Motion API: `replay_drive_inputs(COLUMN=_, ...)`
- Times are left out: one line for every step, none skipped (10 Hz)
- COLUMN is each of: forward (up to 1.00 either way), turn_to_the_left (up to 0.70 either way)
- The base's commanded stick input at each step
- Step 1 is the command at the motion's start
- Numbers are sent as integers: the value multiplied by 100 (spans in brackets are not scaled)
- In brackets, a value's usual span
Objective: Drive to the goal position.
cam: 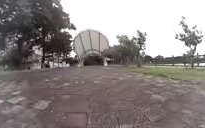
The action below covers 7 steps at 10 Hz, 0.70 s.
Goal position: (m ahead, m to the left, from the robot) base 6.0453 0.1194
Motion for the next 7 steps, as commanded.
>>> replay_drive_inputs(forward=100, turn_to_the_left=0)
replay_drive_inputs(forward=100, turn_to_the_left=0)
replay_drive_inputs(forward=100, turn_to_the_left=0)
replay_drive_inputs(forward=100, turn_to_the_left=0)
replay_drive_inputs(forward=100, turn_to_the_left=0)
replay_drive_inputs(forward=100, turn_to_the_left=17)
replay_drive_inputs(forward=100, turn_to_the_left=40)
